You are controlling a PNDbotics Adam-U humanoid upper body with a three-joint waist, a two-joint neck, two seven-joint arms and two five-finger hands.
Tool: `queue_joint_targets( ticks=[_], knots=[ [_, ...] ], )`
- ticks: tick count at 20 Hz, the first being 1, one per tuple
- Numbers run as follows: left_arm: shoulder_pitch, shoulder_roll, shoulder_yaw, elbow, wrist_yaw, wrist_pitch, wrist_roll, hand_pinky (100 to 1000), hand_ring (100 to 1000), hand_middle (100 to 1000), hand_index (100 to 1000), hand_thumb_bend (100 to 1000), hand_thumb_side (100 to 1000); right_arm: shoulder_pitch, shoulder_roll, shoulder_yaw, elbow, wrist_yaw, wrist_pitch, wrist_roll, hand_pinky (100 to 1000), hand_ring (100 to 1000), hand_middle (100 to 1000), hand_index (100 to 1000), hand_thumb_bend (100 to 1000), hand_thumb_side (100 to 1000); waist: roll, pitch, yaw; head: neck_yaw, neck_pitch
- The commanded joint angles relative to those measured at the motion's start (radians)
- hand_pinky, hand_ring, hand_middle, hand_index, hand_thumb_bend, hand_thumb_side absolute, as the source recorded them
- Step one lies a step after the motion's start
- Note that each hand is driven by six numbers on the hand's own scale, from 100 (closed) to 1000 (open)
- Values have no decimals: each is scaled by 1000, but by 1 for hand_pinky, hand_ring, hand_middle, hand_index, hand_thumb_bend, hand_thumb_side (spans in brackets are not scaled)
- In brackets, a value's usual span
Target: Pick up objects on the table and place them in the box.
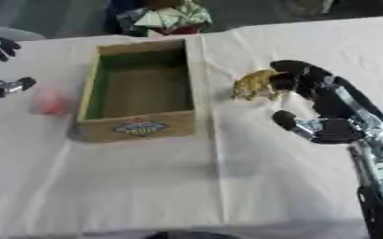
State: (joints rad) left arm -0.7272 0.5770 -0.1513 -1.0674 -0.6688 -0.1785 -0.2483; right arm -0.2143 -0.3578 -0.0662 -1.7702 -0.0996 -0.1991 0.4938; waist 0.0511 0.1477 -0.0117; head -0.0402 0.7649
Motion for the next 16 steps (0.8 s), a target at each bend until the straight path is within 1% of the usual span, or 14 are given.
queue_joint_targets(
  ticks=[1,6,7,12,16],
  knots=[
    [-30,-3,8,47,-37,-14,-6,664,672,661,834,503,481,-11,-26,0,-10,0,-3,4,854,845,879,862,537,380,-2,-13,-2,5,5],
    [-33,-27,5,88,-82,-21,-15,664,665,654,828,500,491,-12,-23,0,-9,1,-2,6,854,845,879,862,534,383,-1,-10,-1,3,5],
    [-32,-30,6,94,-89,-19,-17,663,650,646,829,499,497,-12,-23,0,-9,1,-2,6,854,845,879,862,534,383,-1,-9,-1,3,5],
    [-29,-46,9,118,-118,-4,-18,658,646,641,828,471,492,-12,-22,0,-9,2,-1,7,854,844,879,862,533,384,0,-7,-2,4,5],
    [-27,-54,8,135,-145,12,-21,659,645,642,828,414,416,-12,-22,0,-9,3,-1,7,854,844,879,862,533,385,0,-6,-3,4,5]
  ],
)
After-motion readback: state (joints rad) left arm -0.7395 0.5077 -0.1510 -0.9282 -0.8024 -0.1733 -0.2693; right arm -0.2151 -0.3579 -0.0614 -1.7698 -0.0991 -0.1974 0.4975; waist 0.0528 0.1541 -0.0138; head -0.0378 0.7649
